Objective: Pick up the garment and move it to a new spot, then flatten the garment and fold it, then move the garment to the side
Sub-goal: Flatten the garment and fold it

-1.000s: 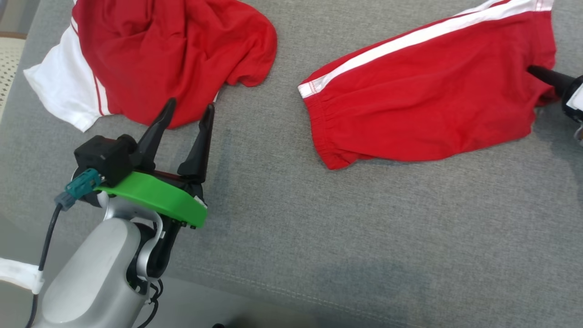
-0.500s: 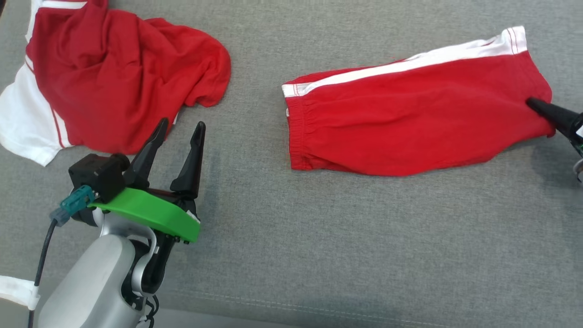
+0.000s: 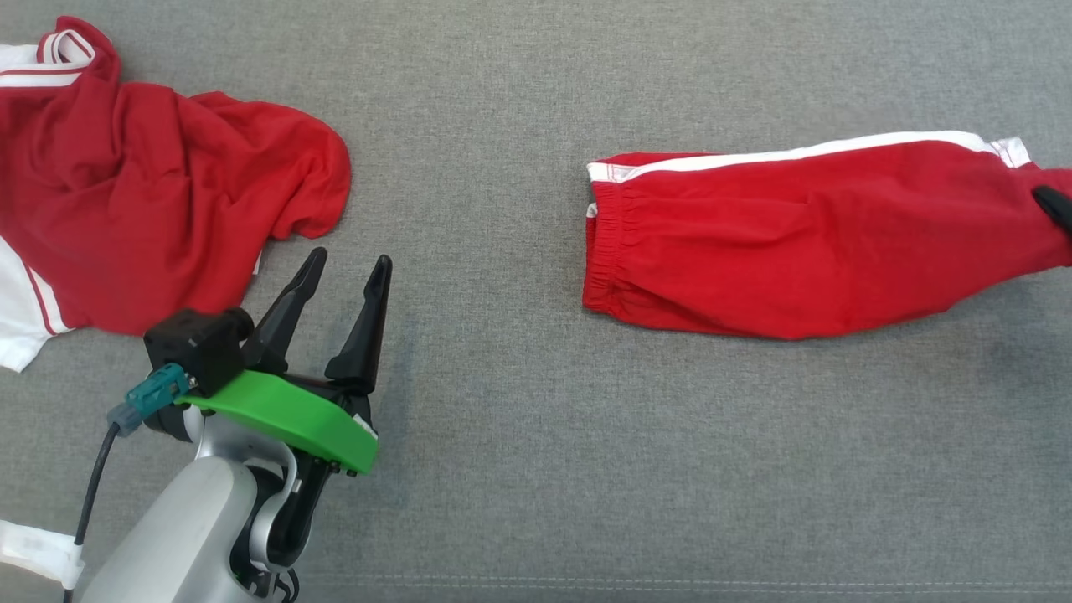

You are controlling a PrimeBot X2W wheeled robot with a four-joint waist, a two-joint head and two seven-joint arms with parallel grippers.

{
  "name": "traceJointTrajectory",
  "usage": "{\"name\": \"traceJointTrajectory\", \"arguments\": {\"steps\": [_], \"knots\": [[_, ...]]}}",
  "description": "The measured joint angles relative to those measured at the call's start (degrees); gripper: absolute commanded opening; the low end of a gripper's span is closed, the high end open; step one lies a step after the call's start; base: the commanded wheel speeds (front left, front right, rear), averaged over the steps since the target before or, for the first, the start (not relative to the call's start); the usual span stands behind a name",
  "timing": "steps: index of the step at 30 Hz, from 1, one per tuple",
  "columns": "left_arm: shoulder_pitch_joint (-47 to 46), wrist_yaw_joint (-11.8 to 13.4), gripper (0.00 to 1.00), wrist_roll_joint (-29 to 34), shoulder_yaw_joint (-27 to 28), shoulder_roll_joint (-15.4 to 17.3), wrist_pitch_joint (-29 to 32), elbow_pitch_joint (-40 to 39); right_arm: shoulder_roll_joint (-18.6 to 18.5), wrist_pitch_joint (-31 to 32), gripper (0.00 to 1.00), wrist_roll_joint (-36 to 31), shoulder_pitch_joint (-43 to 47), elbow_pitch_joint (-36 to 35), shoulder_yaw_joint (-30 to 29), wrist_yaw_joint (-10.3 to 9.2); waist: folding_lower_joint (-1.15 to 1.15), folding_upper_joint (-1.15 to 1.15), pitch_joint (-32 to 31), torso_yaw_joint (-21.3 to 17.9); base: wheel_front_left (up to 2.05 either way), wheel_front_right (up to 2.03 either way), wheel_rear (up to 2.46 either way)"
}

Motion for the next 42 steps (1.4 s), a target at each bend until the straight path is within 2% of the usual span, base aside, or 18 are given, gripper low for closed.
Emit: {"name": "traceJointTrajectory", "arguments": {"steps": [4, 9, 12, 17, 19, 29, 30, 31, 32, 37, 42], "knots": [[0.0, 0.0, 1.0, 0.0, -0.2, 0.0, 0.5, -0.8, -0.4, 0.0, 0.0, -3.8, -0.4, -7.5, 2.9, 3.04, 0.0, 0.0, 0.0, -0.5, 0.0, 0.0, 0.0], [0.0, 0.0, 1.0, 0.0, -0.8, -0.3, 1.4, -1.6, 0.4, 1.0, 0.0, -11.3, -4.4, -17.2, 9.6, 3.83, 0.0, 0.0, 0.8, -0.5, 0.0, 0.0, 0.0], [0.0, 0.0, 1.0, 0.0, -1.5, -1.4, 1.8, -1.7, 2.7, 1.7, 0.0, -15.5, -6.9, -21.5, 14.2, 4.03, 0.0, 0.0, 1.1, 0.0, 0.0, 0.0, 0.0], [0.0, 0.0, 1.0, 0.0, -2.5, -2.0, 2.5, -1.8, 5.6, 3.2, 0.0, -20.4, -8.2, -23.1, 19.9, 4.15, 0.0, 0.0, 1.5, 1.1, 0.0, 0.0, 0.0], [-0.1, 0.0, 1.0, 0.0, -2.7, -2.3, 2.5, -1.8, 6.2, 3.3, 0.0, -22.7, -8.7, -22.5, 21.6, 3.97, 0.0, 0.0, 1.7, 1.8, 0.0, 0.0, 0.0], [-0.1, 0.0, 1.0, 0.0, -2.6, -3.2, 2.5, -1.4, 13.0, 3.4, 0.0, -29.5, -15.2, -16.4, 25.9, -0.73, 0.0, 0.0, 2.7, 4.6, 0.0, 0.0, 0.0], [-0.1, 0.0, 1.0, 0.0, -2.6, -3.3, 2.5, -1.3, 13.5, 3.4, 0.4, -30.4, -15.7, -15.9, 26.1, -1.11, 0.0, 0.0, 2.7, 4.8, 0.0, 0.0, 0.0], [-0.1, 0.0, 1.0, 0.0, -2.6, -3.4, 2.5, -1.2, 13.8, 3.3, 0.67, -31.5, -16.2, -15.3, 26.4, -1.38, 0.0, 0.0, 2.8, 5.0, 0.0, 0.0, 0.0], [-0.1, 0.0, 1.0, 0.0, -2.6, -3.4, 2.5, -1.1, 14.0, 3.3, 1.0, -32.2, -16.7, -14.9, 26.9, -1.38, 0.0, 0.0, 2.8, 5.2, 0.0, 0.0, 0.0], [-0.1, 0.0, 1.0, 0.0, -1.7, -3.4, 2.2, 0.1, 14.0, 3.3, 1.0, -36.6, -18.7, -13.8, 29.4, -1.3, 0.0, 0.0, 2.4, 5.3, 0.0, 0.0, 0.0], [0.0, 0.0, 1.0, 0.0, -0.9, -3.2, 1.6, 0.5, 11.8, 5.0, 1.0, -39.4, -18.9, -14.6, 32.0, -0.27, 0.0, 0.0, 1.4, 4.8, 0.0, 0.0, 0.0]]}}
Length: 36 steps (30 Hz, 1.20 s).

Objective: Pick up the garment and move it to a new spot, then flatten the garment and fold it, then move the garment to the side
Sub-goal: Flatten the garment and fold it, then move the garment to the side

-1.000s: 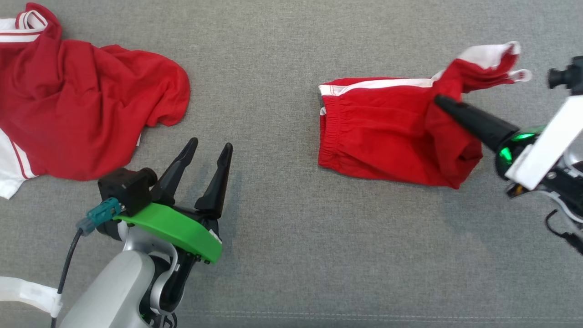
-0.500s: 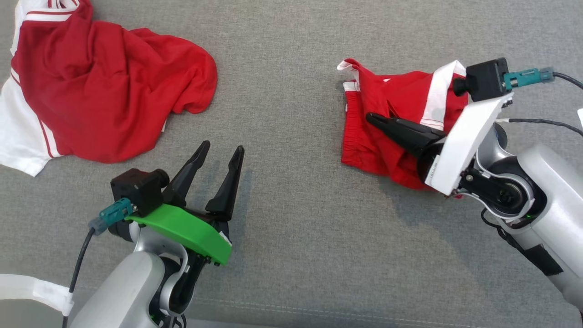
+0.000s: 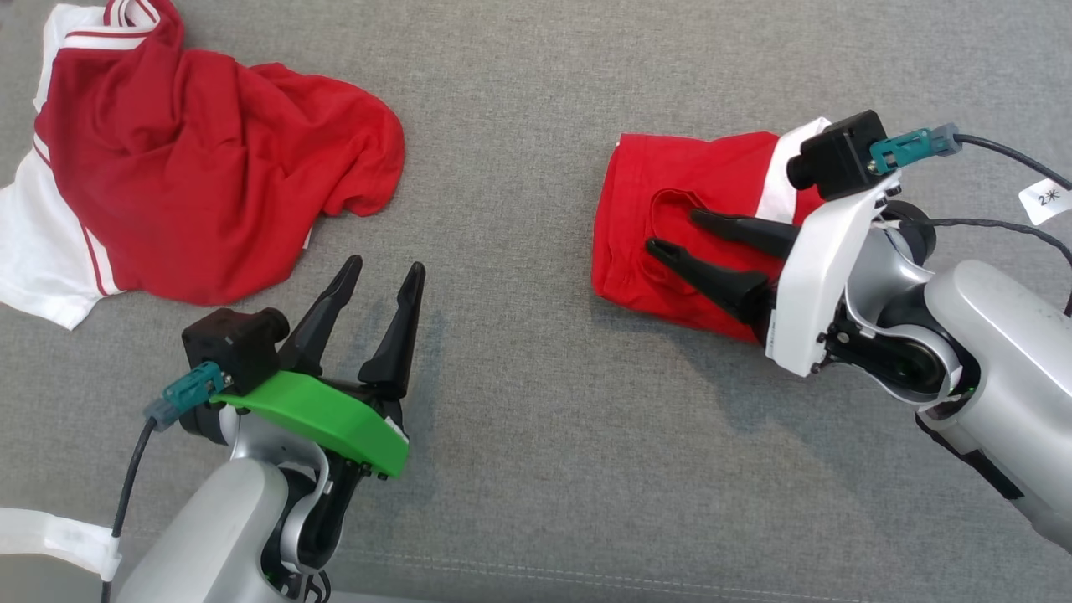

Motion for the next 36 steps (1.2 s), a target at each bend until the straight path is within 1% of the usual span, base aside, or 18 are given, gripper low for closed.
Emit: {"name": "traceJointTrajectory", "arguments": {"steps": [4, 7, 10, 13, 16, 19, 23, 29, 36], "knots": [[0.2, 0.0, 1.0, -0.1, 0.4, 0.1, -0.5, 0.5, -2.5, 0.1, 1.0, -0.9, -0.1, -2.6, -0.1, 0.43, 0.0, 0.0, -1.3, -1.1, 0.0, 0.0, 0.0], [0.9, 0.0, 1.0, -0.2, 1.1, 0.1, -0.7, 0.7, -5.1, 0.0, 1.0, -0.9, 1.0, -4.1, -1.5, -0.23, 0.0, 0.0, -2.1, -1.9, 0.0, 0.0, 0.0], [2.4, 0.0, 1.0, -0.4, 1.3, 0.2, -0.7, 0.5, -7.5, -1.0, 1.0, 0.5, 4.6, -5.2, -4.0, -2.21, 0.0, 0.0, -2.8, -2.8, 0.0, 0.0, 0.0], [2.9, 0.0, 1.0, -0.4, 1.5, 0.5, -0.7, -0.2, -8.8, -3.0, 1.0, 3.0, 8.3, -5.3, -7.5, -4.71, 0.0, 0.0, -3.1, -3.8, 0.0, 0.0, 0.0], [2.9, 0.1, 1.0, -0.4, 1.5, 0.5, -0.7, -1.0, -9.5, -5.2, 1.0, 6.3, 11.6, -4.2, -11.1, -6.69, 0.0, 0.0, -3.0, -4.6, 0.0, 0.0, 0.0], [2.9, 0.2, 1.0, 0.3, 1.3, 0.6, -0.6, -2.1, -9.3, -6.9, 1.0, 10.1, 14.7, -2.2, -14.0, -6.97, 0.0, 0.0, -2.2, -4.9, 0.0, 0.0, 0.0], [2.7, 0.2, 1.0, 1.9, 1.3, 1.5, -0.6, -2.4, -7.1, -7.6, 1.0, 15.4, 17.2, 0.8, -15.9, -7.09, 0.0, 0.0, -0.9, -5.0, 0.0, 0.0, 0.0], [1.4, 0.3, 1.0, 3.0, 0.6, 1.2, -0.4, -2.5, -6.5, -7.5, 1.0, 18.1, 17.1, 3.8, -17.5, -7.04, 0.0, 0.0, 0.7, -3.8, 0.0, 0.0, 0.0], [0.7, 0.3, 1.0, 3.0, -0.2, -0.3, -0.4, -2.4, -5.3, -6.7, 1.0, 19.4, 15.3, 5.9, -17.6, -5.88, 0.0, 0.0, 1.7, -0.9, 0.0, 0.0, 0.0]]}}
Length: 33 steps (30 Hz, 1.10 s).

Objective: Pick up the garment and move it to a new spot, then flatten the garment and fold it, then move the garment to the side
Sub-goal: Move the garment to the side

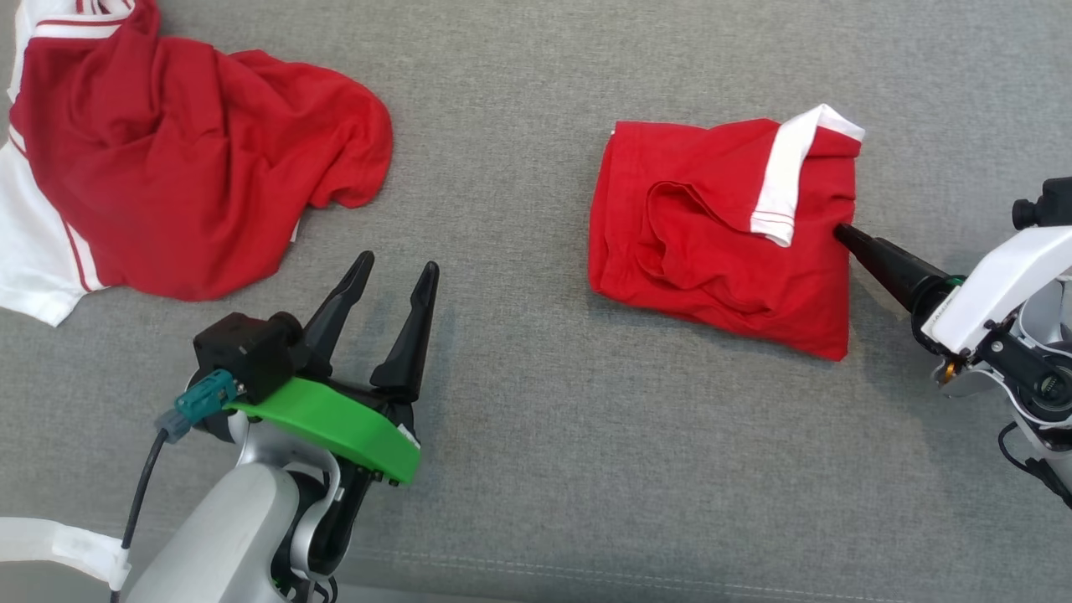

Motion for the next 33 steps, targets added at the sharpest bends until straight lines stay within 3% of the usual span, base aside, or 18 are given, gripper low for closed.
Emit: {"name": "traceJointTrajectory", "arguments": {"steps": [6, 7, 8, 9, 14, 21, 26, 33], "knots": [[-0.2, 0.0, 1.0, 0.0, 0.1, -0.4, 0.0, 0.5, 0.6, 1.2, 1.0, 0.0, -1.8, 1.3, 0.7, 1.53, 0.0, 0.0, 0.5, 2.6, 0.0, 0.0, 0.0], [-0.2, 0.0, 1.0, 0.0, 0.1, -0.5, -0.1, 0.7, 0.7, 1.6, 0.81, 0.1, -1.9, 1.6, 1.1, 1.92, 0.0, 0.0, 0.5, 3.0, 0.0, 0.0, 0.0], [-0.2, 0.0, 1.0, 0.0, 0.2, -0.5, -0.2, 0.8, 0.8, 1.9, 0.36, 0.1, -1.9, 1.8, 1.4, 2.13, 0.0, 0.0, 0.5, 3.3, 0.0, 0.0, 0.0], [-0.2, 0.0, 1.0, 0.0, 0.4, -0.6, -0.3, 0.9, 1.0, 2.2, 0.0, 0.5, -2.0, 2.0, 1.6, 2.63, 0.0, 0.0, 0.5, 3.6, 0.0, 0.0, 0.0], [-0.2, 0.0, 1.0, 0.0, 0.8, -1.4, -0.9, 2.3, 1.2, 4.5, 0.0, 2.5, -2.1, 2.4, 2.1, 4.46, 0.0, 0.0, -0.3, 4.2, 0.0, 0.0, 0.0], [-0.1, 0.0, 1.0, -0.6, 1.2, -2.2, -1.9, 4.2, -5.4, 10.6, 0.0, 2.4, -5.9, 1.2, 2.2, 4.78, 0.0, 0.0, -2.2, 4.0, 0.0, 0.0, 0.0], [0.0, -0.5, 1.0, -1.7, 0.0, -3.9, -2.3, 5.6, -11.9, 17.8, 0.0, 1.9, -9.2, -1.6, 2.6, 2.85, 0.0, 0.0, -4.4, 3.9, 0.0, 0.0, 0.0], [1.5, -0.6, 1.0, -2.6, -0.1, -4.0, -2.5, 6.3, -16.3, 27.0, 0.0, 3.1, -13.7, -7.7, 3.1, -0.34, 0.0, 0.0, -7.3, 4.1, 0.0, 0.0, 0.0]]}}
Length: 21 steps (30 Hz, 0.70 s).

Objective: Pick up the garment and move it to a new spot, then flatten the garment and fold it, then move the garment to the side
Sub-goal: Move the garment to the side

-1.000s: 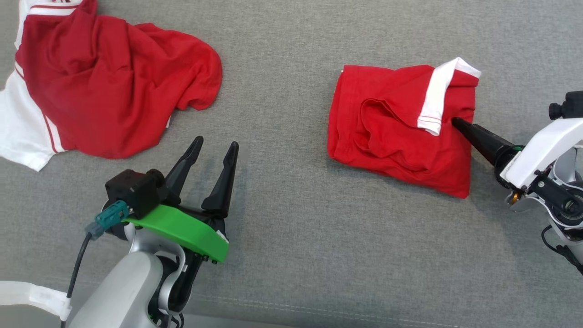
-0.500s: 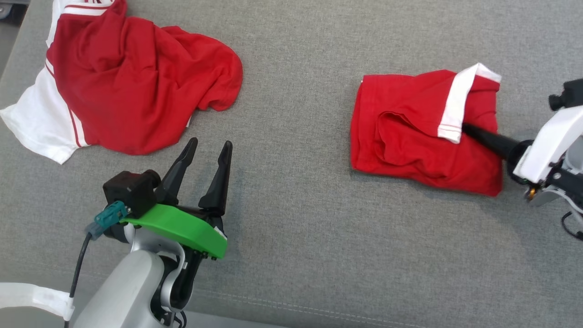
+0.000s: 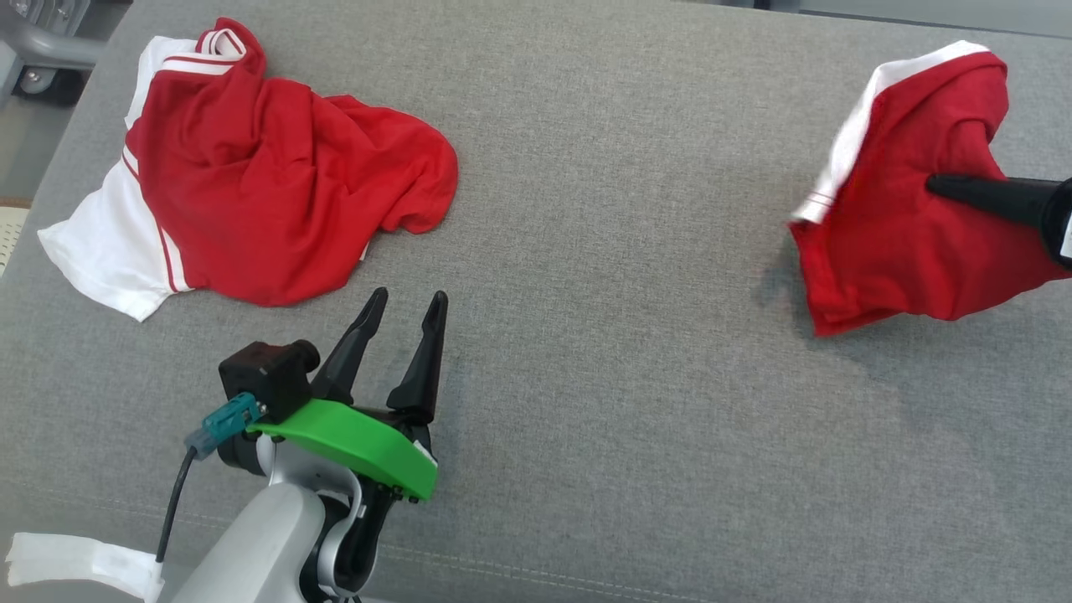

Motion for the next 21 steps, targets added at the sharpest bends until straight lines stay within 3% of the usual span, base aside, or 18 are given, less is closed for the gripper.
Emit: {"name": "traceJointTrajectory", "arguments": {"steps": [11, 21], "knots": [[0.4, 0.0, 1.0, 0.0, 0.4, 0.6, -0.2, -1.0, -1.5, 6.4, 0.0, 3.4, -1.8, -2.4, -0.4, -1.99, 0.0, 0.0, 1.4, -0.1, 0.0, 0.0, 0.0], [0.1, 0.0, 1.0, 0.2, 2.0, 2.6, 0.3, -3.3, -8.8, 7.7, 0.0, 0.1, -1.0, 1.6, -1.6, -2.47, 0.0, 0.0, 6.0, -1.2, 0.0, 0.0, 0.0]]}}
